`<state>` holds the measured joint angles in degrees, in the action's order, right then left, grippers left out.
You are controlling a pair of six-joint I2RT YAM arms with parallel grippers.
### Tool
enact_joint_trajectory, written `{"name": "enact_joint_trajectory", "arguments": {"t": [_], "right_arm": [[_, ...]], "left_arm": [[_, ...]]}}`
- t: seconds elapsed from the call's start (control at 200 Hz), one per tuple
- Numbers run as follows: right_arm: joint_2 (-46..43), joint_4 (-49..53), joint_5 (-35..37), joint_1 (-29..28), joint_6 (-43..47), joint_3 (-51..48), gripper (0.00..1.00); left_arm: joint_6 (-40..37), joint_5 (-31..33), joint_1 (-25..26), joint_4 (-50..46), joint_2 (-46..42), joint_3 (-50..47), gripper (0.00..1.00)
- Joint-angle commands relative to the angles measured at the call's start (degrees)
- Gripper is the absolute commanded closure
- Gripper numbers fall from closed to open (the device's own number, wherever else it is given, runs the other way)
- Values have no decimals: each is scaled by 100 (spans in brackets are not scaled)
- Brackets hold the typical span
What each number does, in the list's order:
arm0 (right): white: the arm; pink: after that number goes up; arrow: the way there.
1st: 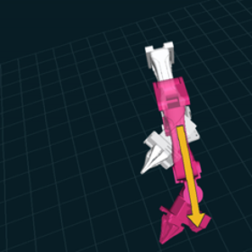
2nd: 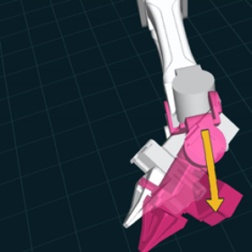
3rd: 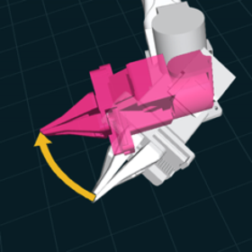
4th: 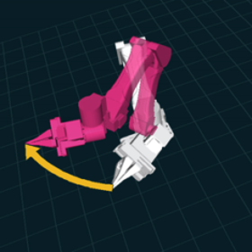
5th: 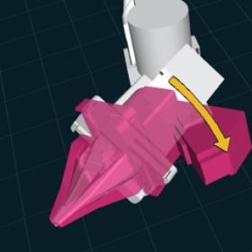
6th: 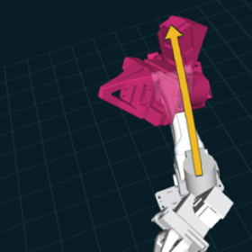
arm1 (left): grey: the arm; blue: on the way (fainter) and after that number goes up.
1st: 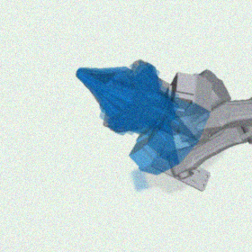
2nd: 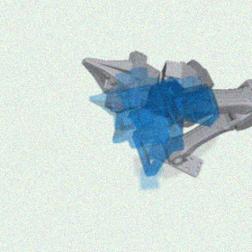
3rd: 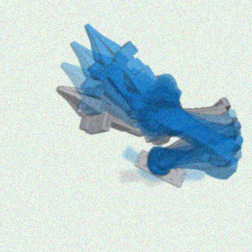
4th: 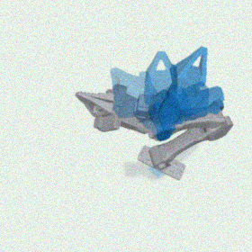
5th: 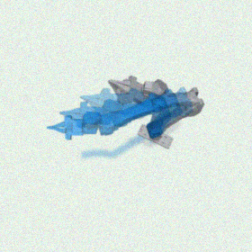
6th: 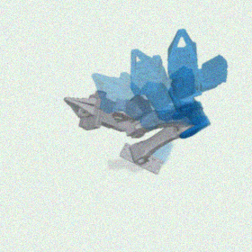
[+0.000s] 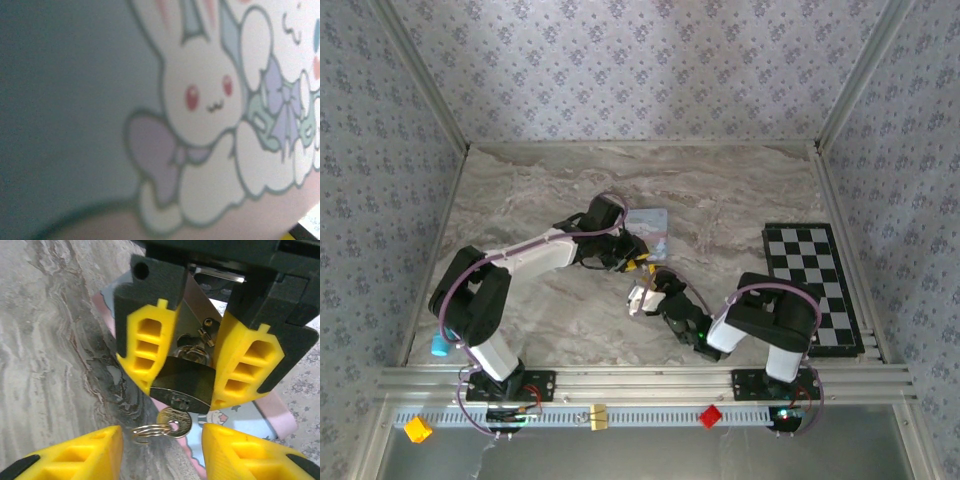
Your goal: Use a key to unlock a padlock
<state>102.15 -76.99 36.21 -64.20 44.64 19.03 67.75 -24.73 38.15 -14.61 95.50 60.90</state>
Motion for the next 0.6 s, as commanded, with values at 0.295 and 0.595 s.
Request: {"name": "enact_joint_trajectory", "arguments": {"t": [0.295,0.595], "right_arm": [[161,-4,7,189,370,271,68],[323,-58,238,240,340,391,83]], "left_arm": [[-242,-120,104,-331,47,431,73],[-288,-19,138,-378,73,440,73]]}}
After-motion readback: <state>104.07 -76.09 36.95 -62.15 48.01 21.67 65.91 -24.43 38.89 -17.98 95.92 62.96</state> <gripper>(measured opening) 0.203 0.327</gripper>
